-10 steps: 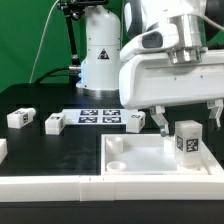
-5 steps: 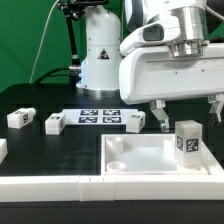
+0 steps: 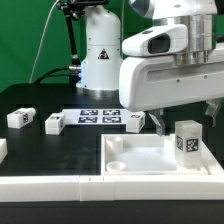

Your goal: Assemble one leg

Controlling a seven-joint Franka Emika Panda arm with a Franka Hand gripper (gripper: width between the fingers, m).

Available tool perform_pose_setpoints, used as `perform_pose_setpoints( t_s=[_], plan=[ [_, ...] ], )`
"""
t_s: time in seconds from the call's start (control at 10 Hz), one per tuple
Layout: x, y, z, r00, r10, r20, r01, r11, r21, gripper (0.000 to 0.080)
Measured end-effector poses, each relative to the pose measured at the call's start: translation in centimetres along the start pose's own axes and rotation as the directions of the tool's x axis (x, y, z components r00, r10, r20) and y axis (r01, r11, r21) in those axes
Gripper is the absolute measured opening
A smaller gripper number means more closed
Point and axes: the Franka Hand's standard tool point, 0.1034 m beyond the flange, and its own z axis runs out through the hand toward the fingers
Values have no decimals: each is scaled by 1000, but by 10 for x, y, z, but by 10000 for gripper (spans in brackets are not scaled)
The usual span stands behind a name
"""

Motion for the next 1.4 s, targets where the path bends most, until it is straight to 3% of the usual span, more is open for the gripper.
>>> perform_pose_setpoints(
  t_s=[0.1,0.4,0.6,0.7,1.1,1.4],
  plan=[
    [10,2,-1,999,0,-40,0,1000,-7,649],
    [8,2,0,999,0,-38,-1,1000,-6,620],
    [8,2,1,999,0,-38,-1,1000,-6,321],
    [8,2,1,999,0,-38,-1,1000,-6,289],
    [8,1,1,998,48,-38,-48,999,-2,289],
    [8,-1,2,918,394,-45,-394,919,14,290]
  ],
)
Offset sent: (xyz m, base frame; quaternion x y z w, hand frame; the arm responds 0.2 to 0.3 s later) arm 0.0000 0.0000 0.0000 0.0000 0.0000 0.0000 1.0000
